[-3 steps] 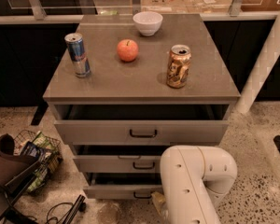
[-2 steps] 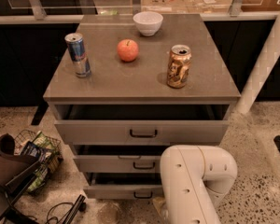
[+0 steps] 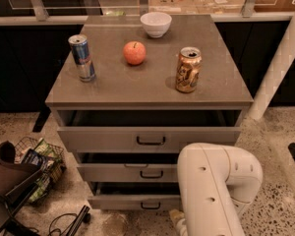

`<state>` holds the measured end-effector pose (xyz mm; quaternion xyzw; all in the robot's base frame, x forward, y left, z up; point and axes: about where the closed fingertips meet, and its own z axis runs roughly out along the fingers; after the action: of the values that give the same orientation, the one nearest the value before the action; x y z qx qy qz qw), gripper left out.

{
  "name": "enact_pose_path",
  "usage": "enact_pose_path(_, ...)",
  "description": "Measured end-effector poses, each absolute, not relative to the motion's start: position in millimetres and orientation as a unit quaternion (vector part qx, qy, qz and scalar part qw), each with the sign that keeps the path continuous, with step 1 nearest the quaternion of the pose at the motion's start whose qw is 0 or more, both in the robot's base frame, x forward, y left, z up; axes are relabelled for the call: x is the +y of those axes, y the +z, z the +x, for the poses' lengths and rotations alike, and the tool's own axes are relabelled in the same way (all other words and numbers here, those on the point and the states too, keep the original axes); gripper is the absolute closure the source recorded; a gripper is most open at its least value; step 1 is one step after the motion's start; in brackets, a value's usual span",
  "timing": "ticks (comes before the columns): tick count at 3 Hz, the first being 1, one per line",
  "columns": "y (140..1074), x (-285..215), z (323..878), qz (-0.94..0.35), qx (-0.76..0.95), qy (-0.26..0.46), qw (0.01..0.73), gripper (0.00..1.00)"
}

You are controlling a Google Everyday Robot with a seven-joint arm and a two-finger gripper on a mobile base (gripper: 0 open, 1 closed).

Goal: Close bottom drawer

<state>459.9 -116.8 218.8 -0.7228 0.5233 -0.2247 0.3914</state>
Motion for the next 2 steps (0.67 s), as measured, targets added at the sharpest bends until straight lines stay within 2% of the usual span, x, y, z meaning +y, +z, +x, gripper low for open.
enact_pose_path(2,288.4,-157.3,399.1,-0.726,0.537,-0.306,0.302,1.0)
